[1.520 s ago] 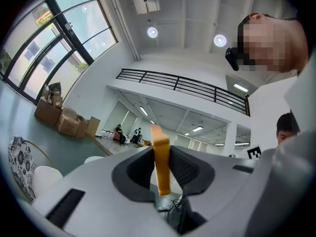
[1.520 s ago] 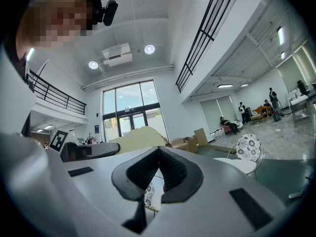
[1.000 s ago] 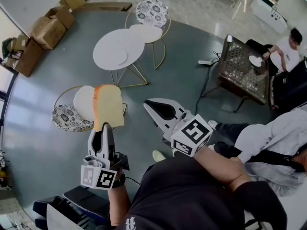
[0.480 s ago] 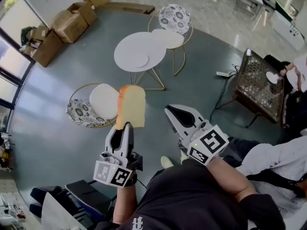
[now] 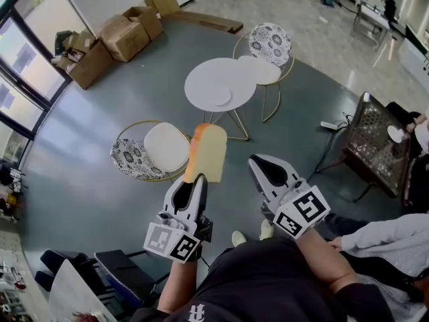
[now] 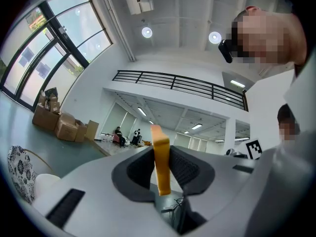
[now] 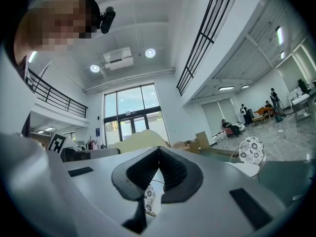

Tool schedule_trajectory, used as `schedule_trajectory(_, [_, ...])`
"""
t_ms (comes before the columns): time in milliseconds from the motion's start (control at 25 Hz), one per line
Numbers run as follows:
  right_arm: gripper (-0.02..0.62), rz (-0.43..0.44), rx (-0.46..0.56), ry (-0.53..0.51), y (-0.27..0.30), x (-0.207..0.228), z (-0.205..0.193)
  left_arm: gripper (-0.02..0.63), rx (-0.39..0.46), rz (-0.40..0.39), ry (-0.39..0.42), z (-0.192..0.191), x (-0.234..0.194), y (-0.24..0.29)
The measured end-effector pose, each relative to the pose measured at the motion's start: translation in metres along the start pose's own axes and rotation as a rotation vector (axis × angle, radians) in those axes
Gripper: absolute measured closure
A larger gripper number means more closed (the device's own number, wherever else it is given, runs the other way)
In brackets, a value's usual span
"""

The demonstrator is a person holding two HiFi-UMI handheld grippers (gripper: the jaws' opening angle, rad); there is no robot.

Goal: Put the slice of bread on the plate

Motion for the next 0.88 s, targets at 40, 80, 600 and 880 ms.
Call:
schedule_trajectory(40, [0.592,0.004,0.001,-0.001,0.001,0.000,0.000,0.515,0.001,0.001,0.003,0.000,0.000,0.000])
schedule_trajectory(80, [0.592,0.007,0.002,-0.002,0.003,0.001,0.000,0.515,0.002,0.001,0.006,0.001,0.000,0.000])
schedule_trajectory(600, [0.592,-0.016,0.018,-0.015,0.015,-0.011,-0.004,0.515,0.009,-0.014,0.016,0.008,-0.017,-0.011])
schedule_trajectory(880, [0.592,-0.027,0.025,-0.012,0.019,-0.003,-0.004,0.515,-0.007,-0.017,0.004,0.002,-0.023,-0.004])
Point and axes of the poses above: the fingertips, and each gripper's own axes: y forward along the fingers, x to its right, z out of its top, the point moved 6 cm from there along -y, backward along the fingers, and after that the axes turned 2 degrees about -z, right-handed, at the moved point
